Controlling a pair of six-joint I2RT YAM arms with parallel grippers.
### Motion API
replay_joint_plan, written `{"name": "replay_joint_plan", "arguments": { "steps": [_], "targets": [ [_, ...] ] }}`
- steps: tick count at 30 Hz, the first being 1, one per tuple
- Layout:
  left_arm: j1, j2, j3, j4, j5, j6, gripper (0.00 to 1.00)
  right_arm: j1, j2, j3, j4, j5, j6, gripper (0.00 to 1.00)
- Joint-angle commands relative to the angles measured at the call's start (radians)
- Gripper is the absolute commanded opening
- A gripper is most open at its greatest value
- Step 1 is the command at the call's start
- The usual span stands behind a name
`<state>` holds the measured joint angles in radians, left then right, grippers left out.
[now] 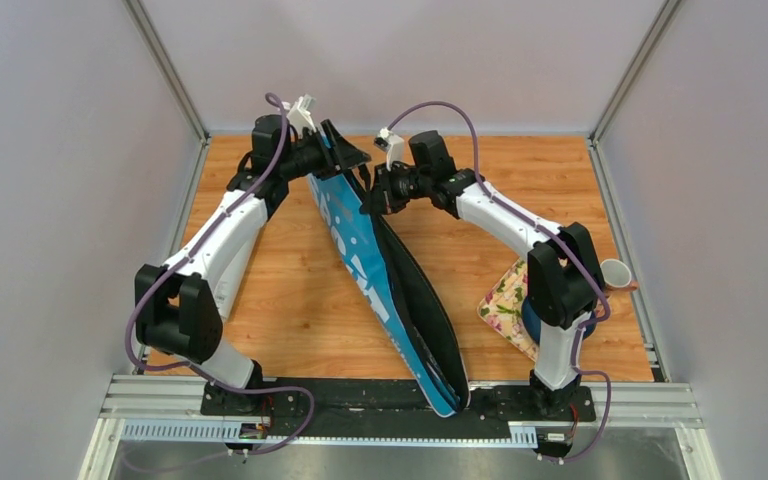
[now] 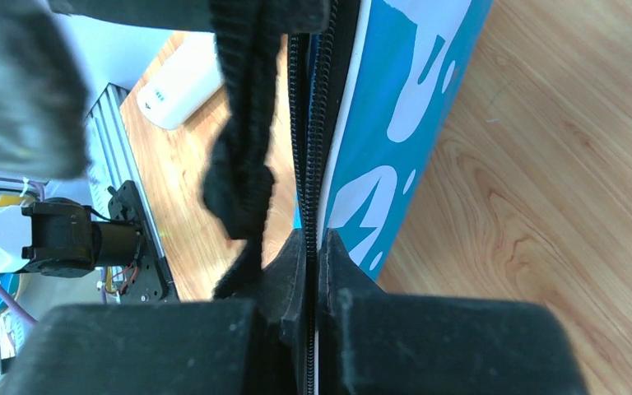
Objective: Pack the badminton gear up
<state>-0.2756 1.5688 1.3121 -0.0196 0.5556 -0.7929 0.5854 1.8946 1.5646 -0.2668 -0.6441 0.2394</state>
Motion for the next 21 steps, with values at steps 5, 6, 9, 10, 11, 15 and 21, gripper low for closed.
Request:
{"name": "replay_joint_plan", "arguments": {
  "steps": [5,6,9,10,11,15,21],
  "targets": [
    [-0.005,-0.134,-0.011,-0.094,-0.005,0.168,0.44,0.001,-0.026,-0.014,0.074,-0.1,0.021,0.0],
    [-0.005,-0.165,-0.026,-0.086,-0.014,0.175,0.43,-0.002,-0.026,-0.015,0.074,-0.1,0.021,0.0],
    [-0.002,-0.21,-0.056,-0.103,-0.075,0.192,0.29,-0.007,-0.031,-0.015,0.075,-0.106,0.023,0.0],
    [-0.001,-0.217,-0.059,-0.114,-0.094,0.198,0.29,-0.007,-0.031,-0.015,0.074,-0.104,0.021,0.0],
    [0.001,-0.225,-0.066,-0.126,-0.111,0.207,0.3,-0.007,-0.032,-0.012,0.072,-0.109,0.02,0.0],
    [0.03,-0.228,-0.076,-0.145,-0.119,0.201,0.48,-0.006,-0.032,-0.005,0.074,-0.114,0.023,0.0],
    [0.072,-0.218,-0.117,-0.01,0.05,0.143,0.67,-0.007,-0.029,-0.001,0.074,-0.126,0.021,0.0]
  ]
}}
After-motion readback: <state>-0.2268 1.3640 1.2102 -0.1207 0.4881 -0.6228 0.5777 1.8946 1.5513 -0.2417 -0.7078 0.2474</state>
